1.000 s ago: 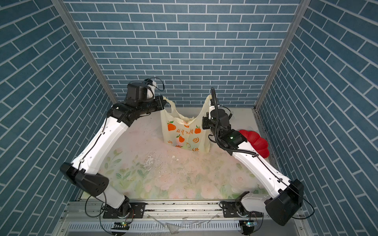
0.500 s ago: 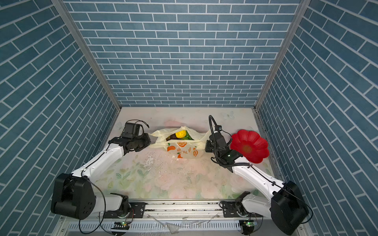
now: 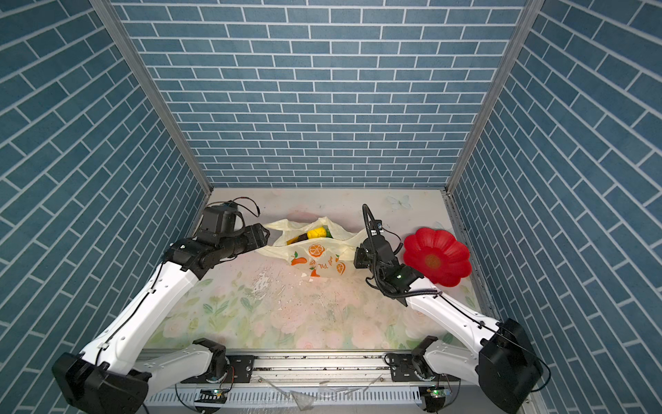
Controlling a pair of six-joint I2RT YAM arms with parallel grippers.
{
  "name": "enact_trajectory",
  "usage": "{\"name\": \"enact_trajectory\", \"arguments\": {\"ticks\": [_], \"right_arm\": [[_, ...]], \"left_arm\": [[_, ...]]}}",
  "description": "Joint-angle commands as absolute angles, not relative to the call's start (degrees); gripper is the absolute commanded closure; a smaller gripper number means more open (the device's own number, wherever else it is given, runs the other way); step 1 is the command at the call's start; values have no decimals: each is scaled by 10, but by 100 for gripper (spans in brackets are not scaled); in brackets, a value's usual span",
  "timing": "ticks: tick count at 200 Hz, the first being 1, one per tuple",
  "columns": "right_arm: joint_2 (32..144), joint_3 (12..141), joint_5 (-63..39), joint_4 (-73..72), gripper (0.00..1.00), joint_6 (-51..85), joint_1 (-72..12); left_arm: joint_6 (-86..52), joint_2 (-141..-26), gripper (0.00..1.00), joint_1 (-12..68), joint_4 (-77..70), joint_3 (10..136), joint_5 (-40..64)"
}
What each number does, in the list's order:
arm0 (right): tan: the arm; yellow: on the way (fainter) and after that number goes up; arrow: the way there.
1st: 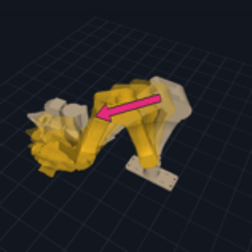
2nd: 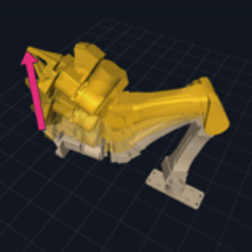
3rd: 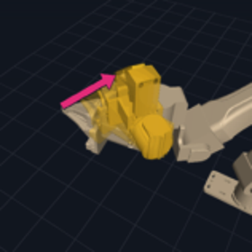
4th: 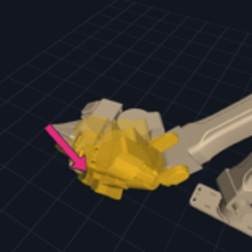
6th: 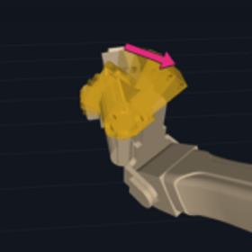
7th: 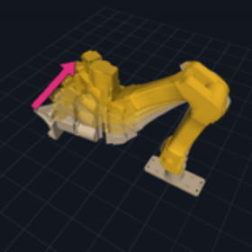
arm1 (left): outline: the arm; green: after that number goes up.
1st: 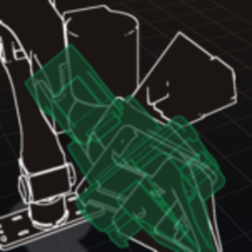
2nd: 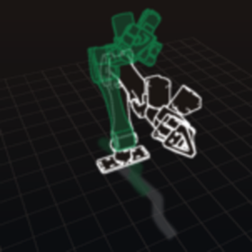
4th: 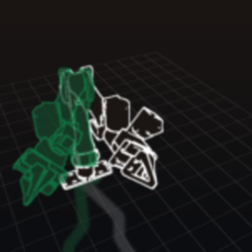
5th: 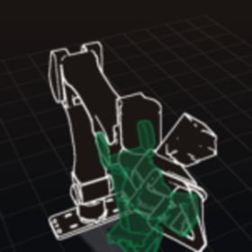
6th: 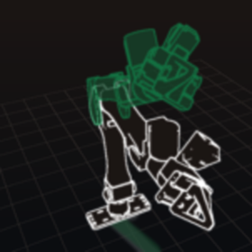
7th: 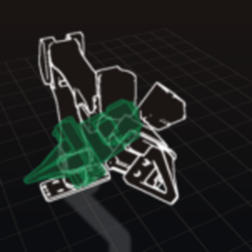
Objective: Take fruits out of the plastic bag
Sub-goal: Spread open the plastic bag at the top-center of the table.
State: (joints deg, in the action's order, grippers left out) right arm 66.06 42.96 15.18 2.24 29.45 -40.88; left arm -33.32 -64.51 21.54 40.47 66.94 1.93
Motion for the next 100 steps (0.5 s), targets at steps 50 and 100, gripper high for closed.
{"name": "enact_trajectory", "arguments": {"ticks": [50, 100], "right_arm": [[682, 497, 154, 8, 100, 255, -419], [689, 497, 163, 8, 100, 251, -426]], "left_arm": [[-326, -651, 11, 373, 658, 815, -248], [-262, -682, 20, 495, 572, 891, -183]]}}
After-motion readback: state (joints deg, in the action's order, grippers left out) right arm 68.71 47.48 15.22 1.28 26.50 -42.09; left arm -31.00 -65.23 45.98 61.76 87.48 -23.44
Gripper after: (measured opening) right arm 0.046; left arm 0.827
